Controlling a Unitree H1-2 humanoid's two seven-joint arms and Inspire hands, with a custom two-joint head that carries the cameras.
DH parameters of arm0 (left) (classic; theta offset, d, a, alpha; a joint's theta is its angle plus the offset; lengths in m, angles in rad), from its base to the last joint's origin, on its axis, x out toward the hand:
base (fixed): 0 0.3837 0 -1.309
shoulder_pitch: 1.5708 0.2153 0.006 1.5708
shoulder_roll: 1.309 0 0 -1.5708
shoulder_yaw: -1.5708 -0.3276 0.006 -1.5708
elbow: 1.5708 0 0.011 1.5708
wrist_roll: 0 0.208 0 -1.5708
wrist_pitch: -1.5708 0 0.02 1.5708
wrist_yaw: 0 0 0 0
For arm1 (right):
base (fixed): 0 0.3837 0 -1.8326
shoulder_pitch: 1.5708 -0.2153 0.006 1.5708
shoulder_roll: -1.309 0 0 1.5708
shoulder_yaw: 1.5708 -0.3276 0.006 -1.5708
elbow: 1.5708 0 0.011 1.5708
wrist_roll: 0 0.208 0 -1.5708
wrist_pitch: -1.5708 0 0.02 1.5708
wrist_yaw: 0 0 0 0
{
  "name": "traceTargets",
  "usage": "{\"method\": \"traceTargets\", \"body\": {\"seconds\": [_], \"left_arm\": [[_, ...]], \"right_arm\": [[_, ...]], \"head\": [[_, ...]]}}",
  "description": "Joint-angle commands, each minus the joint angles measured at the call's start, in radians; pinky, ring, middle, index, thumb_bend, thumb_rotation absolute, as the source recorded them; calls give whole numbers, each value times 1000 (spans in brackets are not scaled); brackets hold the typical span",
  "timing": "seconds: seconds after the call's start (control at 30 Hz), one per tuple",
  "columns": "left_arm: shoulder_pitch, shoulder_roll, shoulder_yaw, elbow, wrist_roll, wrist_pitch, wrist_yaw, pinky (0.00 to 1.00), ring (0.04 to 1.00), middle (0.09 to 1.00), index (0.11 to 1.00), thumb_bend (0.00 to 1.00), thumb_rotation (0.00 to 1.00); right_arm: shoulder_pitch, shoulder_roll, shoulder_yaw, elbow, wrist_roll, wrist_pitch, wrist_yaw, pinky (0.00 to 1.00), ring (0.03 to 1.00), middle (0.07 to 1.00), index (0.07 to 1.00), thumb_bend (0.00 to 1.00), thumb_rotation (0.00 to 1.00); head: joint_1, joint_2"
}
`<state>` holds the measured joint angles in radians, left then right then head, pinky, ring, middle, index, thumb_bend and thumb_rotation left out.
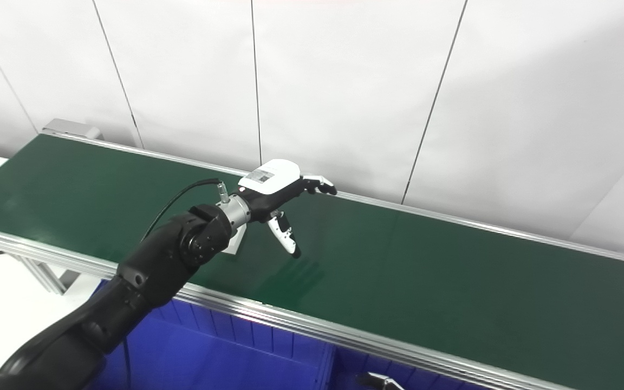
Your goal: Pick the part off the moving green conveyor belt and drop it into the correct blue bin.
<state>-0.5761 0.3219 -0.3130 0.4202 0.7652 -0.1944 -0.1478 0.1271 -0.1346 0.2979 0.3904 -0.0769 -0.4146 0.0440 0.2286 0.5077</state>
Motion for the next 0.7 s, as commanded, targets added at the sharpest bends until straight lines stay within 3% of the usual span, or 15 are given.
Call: {"method": "traceTargets", "body": {"seconds": [0.0,0.33,0.67], "left_arm": [[-66,22,-3,9,8,3,31,584,745,821,812,1000,72],[-85,31,-53,132,11,21,39,556,732,846,828,1000,87],[-78,47,-77,117,-3,78,-36,625,798,876,866,1000,106]], "right_arm": [[-1,3,5,-31,3,-55,-11,559,653,735,675,1000,131],[9,1,12,-42,-1,-55,-20,549,650,731,677,1000,142],[11,3,15,-43,-3,-55,-24,551,652,736,682,1000,150]], "head": [[-1,2],[-6,7],[-13,12]]}}
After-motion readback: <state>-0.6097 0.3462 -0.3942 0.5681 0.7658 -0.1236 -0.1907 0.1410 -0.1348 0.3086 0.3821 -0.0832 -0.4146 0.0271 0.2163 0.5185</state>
